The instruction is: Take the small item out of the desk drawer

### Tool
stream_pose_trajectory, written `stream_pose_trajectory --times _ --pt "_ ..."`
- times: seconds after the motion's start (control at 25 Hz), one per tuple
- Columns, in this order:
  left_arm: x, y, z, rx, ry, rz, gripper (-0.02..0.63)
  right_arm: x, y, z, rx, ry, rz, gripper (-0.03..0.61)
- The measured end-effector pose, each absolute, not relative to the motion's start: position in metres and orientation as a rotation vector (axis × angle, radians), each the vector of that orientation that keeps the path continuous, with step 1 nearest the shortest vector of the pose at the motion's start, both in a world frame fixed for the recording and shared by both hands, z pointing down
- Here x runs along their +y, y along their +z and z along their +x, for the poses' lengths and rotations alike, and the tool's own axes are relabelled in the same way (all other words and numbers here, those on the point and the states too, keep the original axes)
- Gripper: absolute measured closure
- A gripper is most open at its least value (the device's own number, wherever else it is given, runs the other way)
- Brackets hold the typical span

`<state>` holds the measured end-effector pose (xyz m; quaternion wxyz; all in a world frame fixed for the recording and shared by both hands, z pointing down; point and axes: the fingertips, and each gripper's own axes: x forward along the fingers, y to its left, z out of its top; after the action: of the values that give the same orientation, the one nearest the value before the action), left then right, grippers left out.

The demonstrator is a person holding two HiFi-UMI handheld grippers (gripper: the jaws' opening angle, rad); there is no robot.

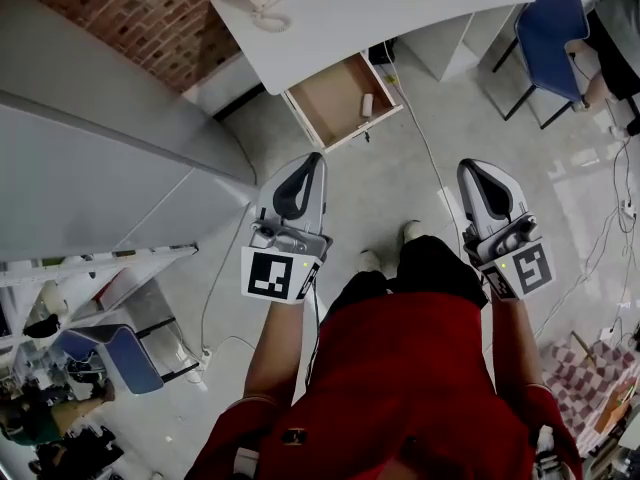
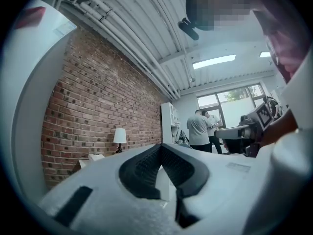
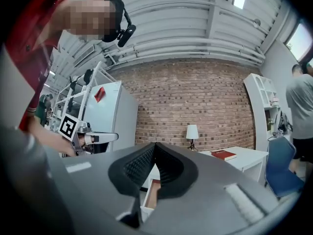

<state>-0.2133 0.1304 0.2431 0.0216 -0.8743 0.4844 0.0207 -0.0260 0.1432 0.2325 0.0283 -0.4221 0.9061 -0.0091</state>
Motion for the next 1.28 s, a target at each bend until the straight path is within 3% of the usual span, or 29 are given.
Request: stream_pose_trajectory --times 0.4,1.28 --pt "0.050 0.271 -0.202 1.548 -0.008 -2.724 0.611 0.056 0.259 -0.029 2.855 -0.014 -1.227 0.566" --pt "-0.186 0.413 -0.101 1.749 -0.455 -2.733 0.611 -0.209 0.345 0.071 2.960 -0.189 -1.012 0.566"
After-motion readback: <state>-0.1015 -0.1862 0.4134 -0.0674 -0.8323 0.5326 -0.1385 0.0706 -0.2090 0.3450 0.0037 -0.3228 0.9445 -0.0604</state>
